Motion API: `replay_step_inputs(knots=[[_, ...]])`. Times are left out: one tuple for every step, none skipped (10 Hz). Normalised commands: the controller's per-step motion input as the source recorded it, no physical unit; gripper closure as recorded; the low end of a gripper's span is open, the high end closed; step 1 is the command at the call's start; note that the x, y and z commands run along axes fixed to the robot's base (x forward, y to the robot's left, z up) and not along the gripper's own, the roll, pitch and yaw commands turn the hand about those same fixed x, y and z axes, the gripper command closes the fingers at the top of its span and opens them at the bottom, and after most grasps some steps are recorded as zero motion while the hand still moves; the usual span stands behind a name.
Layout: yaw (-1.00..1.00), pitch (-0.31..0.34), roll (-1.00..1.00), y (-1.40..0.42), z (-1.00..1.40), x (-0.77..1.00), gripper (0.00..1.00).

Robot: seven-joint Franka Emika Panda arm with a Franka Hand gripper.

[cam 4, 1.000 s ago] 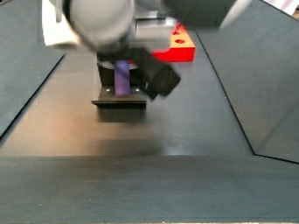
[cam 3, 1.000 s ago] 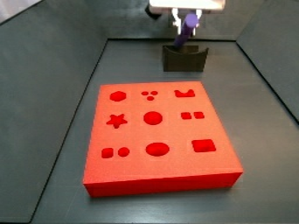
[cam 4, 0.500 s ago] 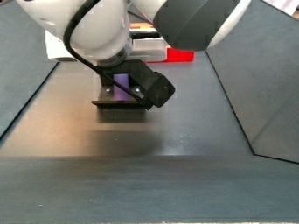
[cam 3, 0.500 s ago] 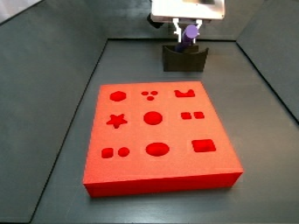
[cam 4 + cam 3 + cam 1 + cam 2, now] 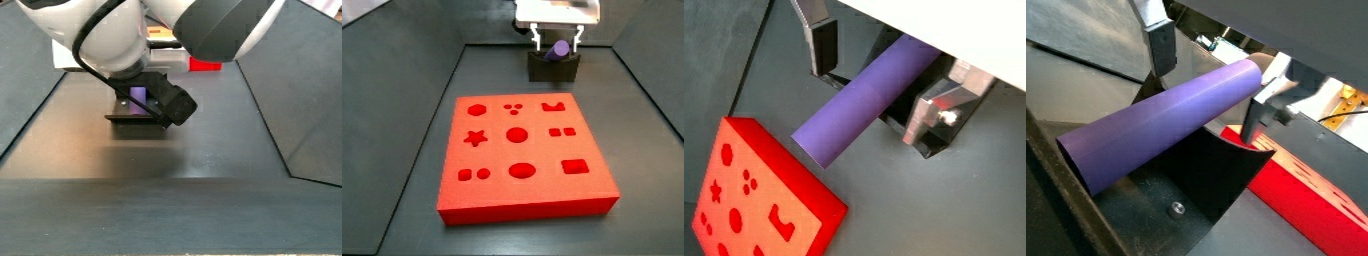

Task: Pick up the round object. Move up. Place the round object on the fixture. Regrasp the round object. Move to above the board. Insert the round object.
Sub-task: Regrasp the round object.

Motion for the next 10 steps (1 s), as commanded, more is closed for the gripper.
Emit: replay_step_inputs(knots=[[0.04, -0.003, -0.05, 0.00, 1.00, 0.00, 0.00], [0.04, -0.005, -0.04, 0.00, 1.00, 0.00, 0.00], [0.04, -0.002, -0.02, 0.00, 1.00, -0.01, 0.00], [0.04, 0.002, -0.01, 0.00, 1.00, -0.02, 0.00], [0.04, 0.008, 0.00, 0.00, 1.00, -0.04, 0.00], [0.03, 0.016, 0.00, 0.01, 0.91, -0.04, 0.00], [0.03, 0.030, 0.01, 0.01, 0.65, -0.04, 0.00], [0.02, 0.039, 0.01, 0.01, 0.46, -0.03, 0.00], [0.01, 0.049, 0.01, 0.01, 0.19, -0.03, 0.00], [0.02, 0.047, 1.00, -1.00, 0.77, 0.00, 0.00]])
